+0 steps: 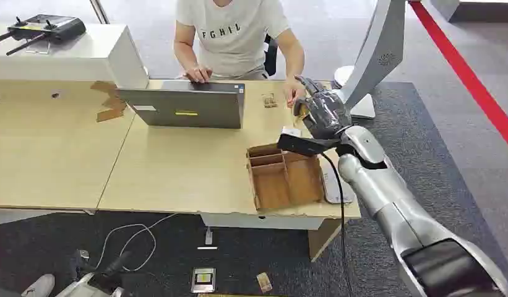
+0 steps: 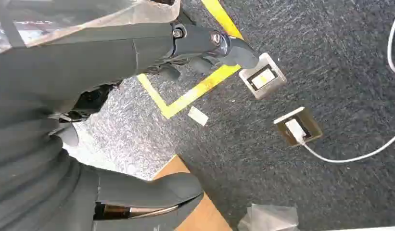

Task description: Pass the card to the sensor for recognition and then transmit it.

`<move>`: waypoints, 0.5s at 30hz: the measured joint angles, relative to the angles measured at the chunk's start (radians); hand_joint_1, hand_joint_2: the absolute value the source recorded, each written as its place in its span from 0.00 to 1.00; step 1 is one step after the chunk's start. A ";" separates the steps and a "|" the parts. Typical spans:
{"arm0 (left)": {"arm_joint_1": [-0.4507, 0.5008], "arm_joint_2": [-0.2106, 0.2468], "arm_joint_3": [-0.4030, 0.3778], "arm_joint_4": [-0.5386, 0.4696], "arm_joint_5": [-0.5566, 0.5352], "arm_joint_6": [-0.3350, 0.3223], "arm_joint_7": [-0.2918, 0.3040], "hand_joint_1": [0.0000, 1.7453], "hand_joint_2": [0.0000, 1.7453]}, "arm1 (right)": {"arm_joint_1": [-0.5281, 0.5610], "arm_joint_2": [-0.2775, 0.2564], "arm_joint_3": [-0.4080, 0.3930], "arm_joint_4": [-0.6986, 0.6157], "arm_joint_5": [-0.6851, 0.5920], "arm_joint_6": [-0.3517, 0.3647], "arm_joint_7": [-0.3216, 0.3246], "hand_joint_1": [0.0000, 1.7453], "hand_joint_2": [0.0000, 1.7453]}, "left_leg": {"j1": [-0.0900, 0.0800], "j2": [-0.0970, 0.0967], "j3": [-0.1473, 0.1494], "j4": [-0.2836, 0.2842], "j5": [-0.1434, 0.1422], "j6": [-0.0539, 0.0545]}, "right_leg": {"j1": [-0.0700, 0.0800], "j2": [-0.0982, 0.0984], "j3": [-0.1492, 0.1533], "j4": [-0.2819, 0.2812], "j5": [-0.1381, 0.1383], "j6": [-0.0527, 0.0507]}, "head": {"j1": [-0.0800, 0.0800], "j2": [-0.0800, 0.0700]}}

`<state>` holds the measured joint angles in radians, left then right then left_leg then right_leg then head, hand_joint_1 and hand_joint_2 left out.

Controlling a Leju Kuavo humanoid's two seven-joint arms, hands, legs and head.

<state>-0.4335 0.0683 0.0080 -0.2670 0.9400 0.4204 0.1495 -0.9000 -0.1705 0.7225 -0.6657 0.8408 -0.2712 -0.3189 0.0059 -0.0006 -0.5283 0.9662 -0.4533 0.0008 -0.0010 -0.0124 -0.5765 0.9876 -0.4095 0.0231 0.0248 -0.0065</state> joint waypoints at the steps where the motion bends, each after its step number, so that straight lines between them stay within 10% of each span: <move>1: 0.000 0.000 0.000 0.000 0.003 0.000 0.000 0.00 1.00 | 0.000 -0.002 0.000 0.001 -0.001 -0.003 -0.001 1.00 1.00 | 0.000 0.000 0.000 0.000 0.000 0.000 | 0.000 0.000 0.000 0.000 0.000 0.000 | 0.000 0.000; 15: 0.007 0.031 -0.001 0.000 0.054 -0.006 0.007 0.00 1.00 | -0.001 -0.077 0.000 0.087 0.031 0.030 0.020 1.00 1.00 | 0.000 0.000 0.000 0.000 0.000 0.000 | 0.000 0.000 0.000 0.000 0.000 0.000 | 0.000 0.000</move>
<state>-0.4268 0.0996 0.0069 -0.2667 0.9937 0.4147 0.1568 -0.9011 -0.2475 0.7221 -0.5784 0.8713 -0.2411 -0.2987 0.0058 -0.0010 -0.5287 0.9664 -0.4533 0.0008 -0.0011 -0.0127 -0.5765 0.9873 -0.4095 0.0232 0.0244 -0.0065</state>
